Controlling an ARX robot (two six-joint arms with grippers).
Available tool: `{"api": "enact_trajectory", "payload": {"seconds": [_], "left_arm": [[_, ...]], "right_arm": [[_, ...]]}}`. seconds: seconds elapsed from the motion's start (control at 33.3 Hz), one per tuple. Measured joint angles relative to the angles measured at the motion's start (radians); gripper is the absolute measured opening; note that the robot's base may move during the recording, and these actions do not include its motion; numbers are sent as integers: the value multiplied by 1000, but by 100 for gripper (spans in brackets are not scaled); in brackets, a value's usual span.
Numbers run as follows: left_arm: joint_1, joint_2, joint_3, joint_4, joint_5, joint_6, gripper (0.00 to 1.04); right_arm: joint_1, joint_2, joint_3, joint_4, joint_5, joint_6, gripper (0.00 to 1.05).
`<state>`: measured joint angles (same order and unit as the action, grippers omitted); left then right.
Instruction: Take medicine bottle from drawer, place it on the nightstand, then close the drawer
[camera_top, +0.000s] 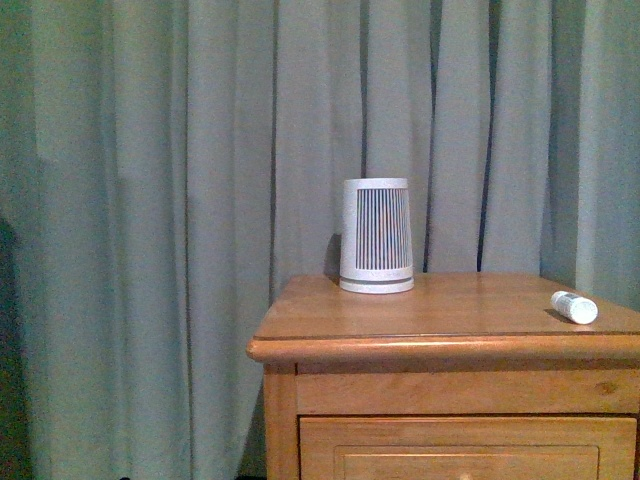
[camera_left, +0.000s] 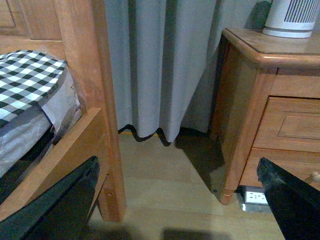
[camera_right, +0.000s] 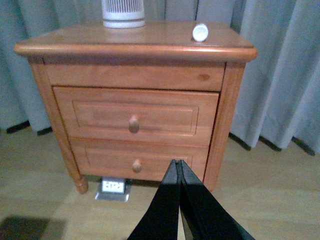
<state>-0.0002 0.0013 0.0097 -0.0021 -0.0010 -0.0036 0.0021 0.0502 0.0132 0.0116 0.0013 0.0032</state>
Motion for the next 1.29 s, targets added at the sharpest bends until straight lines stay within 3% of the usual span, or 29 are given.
{"api": "enact_trajectory", "payload": {"seconds": [0.33,0.57,0.69,0.9,1.29], "left_arm": [[0,0,0,0,0,0,98],[0,0,0,0,0,0,98],[0,0,0,0,0,0,98],[0,0,0,0,0,0,98],[0,0,0,0,0,0,98]], "right_arm": [[0,-43,0,-8,0,-1,4],[0,-43,0,-9,-1,-1,42],[0,-43,0,-9,-1,0,70],[0,-43,0,-9,0,0,99],[0,-43,0,-9,0,0,98]]}}
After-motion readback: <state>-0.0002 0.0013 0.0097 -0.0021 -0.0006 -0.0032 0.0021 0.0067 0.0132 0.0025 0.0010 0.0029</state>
